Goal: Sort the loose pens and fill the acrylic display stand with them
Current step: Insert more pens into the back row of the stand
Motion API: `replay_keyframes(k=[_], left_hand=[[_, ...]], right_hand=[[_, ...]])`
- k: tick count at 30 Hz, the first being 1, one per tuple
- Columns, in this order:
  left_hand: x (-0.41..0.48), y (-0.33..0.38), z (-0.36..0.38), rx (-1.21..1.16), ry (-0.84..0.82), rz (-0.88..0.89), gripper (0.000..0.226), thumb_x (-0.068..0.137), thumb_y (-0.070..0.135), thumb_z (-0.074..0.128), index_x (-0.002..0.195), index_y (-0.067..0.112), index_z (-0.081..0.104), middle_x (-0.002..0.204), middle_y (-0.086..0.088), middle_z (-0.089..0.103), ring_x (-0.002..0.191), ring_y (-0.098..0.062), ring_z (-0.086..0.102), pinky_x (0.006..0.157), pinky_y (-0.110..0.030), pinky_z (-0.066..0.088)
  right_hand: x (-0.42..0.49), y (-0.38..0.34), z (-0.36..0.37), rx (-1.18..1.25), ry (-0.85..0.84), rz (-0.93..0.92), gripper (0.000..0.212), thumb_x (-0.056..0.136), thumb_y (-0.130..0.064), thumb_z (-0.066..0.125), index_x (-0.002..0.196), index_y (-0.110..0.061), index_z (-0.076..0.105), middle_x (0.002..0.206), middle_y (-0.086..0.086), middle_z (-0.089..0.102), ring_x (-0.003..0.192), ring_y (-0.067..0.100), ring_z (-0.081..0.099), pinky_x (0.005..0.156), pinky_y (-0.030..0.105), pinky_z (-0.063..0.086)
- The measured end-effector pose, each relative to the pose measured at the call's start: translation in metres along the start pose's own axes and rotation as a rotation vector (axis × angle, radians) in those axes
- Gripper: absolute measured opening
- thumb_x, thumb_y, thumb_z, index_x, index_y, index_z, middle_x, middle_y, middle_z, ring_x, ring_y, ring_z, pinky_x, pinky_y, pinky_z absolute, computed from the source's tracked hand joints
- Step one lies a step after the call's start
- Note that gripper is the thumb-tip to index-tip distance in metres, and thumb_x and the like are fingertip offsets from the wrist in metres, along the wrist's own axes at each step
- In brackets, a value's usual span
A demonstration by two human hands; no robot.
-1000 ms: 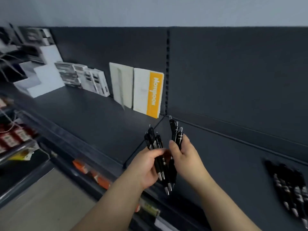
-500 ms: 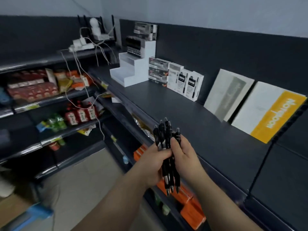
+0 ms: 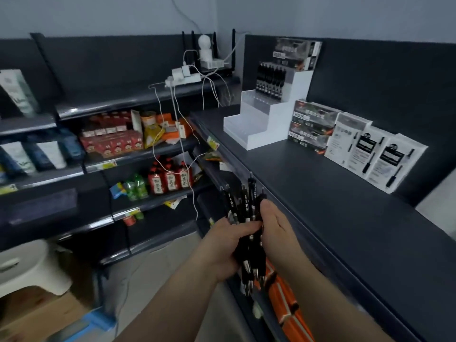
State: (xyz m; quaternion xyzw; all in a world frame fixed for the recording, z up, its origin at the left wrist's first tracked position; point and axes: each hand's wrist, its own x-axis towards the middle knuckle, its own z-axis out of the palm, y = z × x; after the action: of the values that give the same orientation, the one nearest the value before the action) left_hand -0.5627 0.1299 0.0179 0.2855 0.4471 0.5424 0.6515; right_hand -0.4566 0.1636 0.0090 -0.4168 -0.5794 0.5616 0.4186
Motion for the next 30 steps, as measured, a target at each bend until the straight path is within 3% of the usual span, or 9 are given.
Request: replay_keyframes(k=[4, 6, 9, 13, 16, 21, 26, 30], left_hand=[[0.063, 0.041, -0.017, -0.030, 0.070, 0.063, 0.025, 0.087, -0.004, 0.055, 0.110, 0.001, 0.065, 0.095, -0.017, 0.070, 0.082, -0.027, 0.069, 0.068, -0.034, 0.057], [0.091, 0.059, -0.027, -0.038, 0.115, 0.096, 0.025, 0.087, -0.005, 0.055, 0.109, 0.003, 0.066, 0.097, -0.016, 0.072, 0.083, -0.026, 0.071, 0.068, -0.035, 0.058], [0.127, 0.079, -0.046, -0.011, 0.195, 0.167, 0.024, 0.086, -0.006, 0.056, 0.105, 0.004, 0.067, 0.097, -0.016, 0.073, 0.084, -0.027, 0.071, 0.069, -0.035, 0.058], [0.168, 0.096, -0.062, 0.107, 0.209, 0.235, 0.024, 0.084, -0.006, 0.060, 0.105, 0.004, 0.067, 0.096, -0.016, 0.073, 0.089, -0.028, 0.070, 0.071, -0.034, 0.056], [0.205, 0.114, -0.067, 0.110, 0.151, 0.234, 0.024, 0.084, -0.007, 0.060, 0.104, 0.004, 0.067, 0.095, -0.015, 0.073, 0.086, -0.025, 0.070, 0.073, -0.034, 0.056], [0.273, 0.146, -0.074, 0.127, 0.018, 0.251, 0.026, 0.083, -0.010, 0.059, 0.105, 0.002, 0.066, 0.097, -0.013, 0.073, 0.091, -0.024, 0.070, 0.074, -0.030, 0.055], [0.340, 0.185, -0.083, 0.250, -0.149, 0.267, 0.023, 0.083, -0.003, 0.065, 0.104, 0.003, 0.067, 0.094, -0.011, 0.073, 0.091, -0.023, 0.070, 0.074, -0.029, 0.054], [0.384, 0.215, -0.087, 0.326, -0.293, 0.255, 0.015, 0.083, -0.001, 0.065, 0.093, 0.009, 0.070, 0.087, -0.008, 0.073, 0.086, -0.022, 0.070, 0.076, -0.035, 0.056]], right_hand=[[0.086, -0.004, 0.012, -0.089, -0.012, -0.089, 0.035, 0.095, -0.043, 0.036, 0.105, -0.022, 0.062, 0.104, 0.000, 0.065, 0.100, 0.012, 0.061, 0.091, 0.036, 0.049], [0.124, -0.008, 0.016, -0.128, -0.003, -0.132, 0.021, 0.097, -0.030, 0.043, 0.109, -0.026, 0.059, 0.105, -0.005, 0.063, 0.099, 0.007, 0.059, 0.088, 0.027, 0.048], [0.167, -0.012, 0.022, -0.167, -0.021, -0.128, 0.007, 0.092, -0.023, 0.056, 0.092, -0.028, 0.059, 0.088, -0.007, 0.065, 0.079, 0.003, 0.061, 0.070, 0.018, 0.046], [0.209, -0.011, 0.025, -0.123, -0.034, -0.055, 0.010, 0.088, -0.020, 0.063, 0.078, -0.018, 0.066, 0.065, -0.008, 0.064, 0.058, 0.001, 0.058, 0.057, 0.017, 0.045], [0.243, -0.017, 0.024, -0.062, -0.001, -0.067, 0.014, 0.090, -0.014, 0.059, 0.078, -0.013, 0.065, 0.059, -0.011, 0.063, 0.054, -0.002, 0.055, 0.055, 0.013, 0.043], [0.298, -0.028, 0.025, -0.036, 0.121, -0.080, 0.014, 0.092, -0.013, 0.055, 0.088, -0.007, 0.067, 0.081, 0.006, 0.071, 0.072, 0.007, 0.064, 0.068, 0.017, 0.051], [0.354, -0.041, 0.027, -0.116, 0.298, -0.089, 0.012, 0.085, -0.015, 0.065, 0.074, -0.013, 0.067, 0.052, -0.010, 0.056, 0.047, 0.002, 0.044, 0.048, 0.011, 0.036], [0.390, -0.051, 0.029, -0.172, 0.452, -0.096, 0.016, 0.085, -0.021, 0.066, 0.070, -0.015, 0.067, 0.053, -0.009, 0.052, 0.049, 0.006, 0.042, 0.049, 0.014, 0.036]])
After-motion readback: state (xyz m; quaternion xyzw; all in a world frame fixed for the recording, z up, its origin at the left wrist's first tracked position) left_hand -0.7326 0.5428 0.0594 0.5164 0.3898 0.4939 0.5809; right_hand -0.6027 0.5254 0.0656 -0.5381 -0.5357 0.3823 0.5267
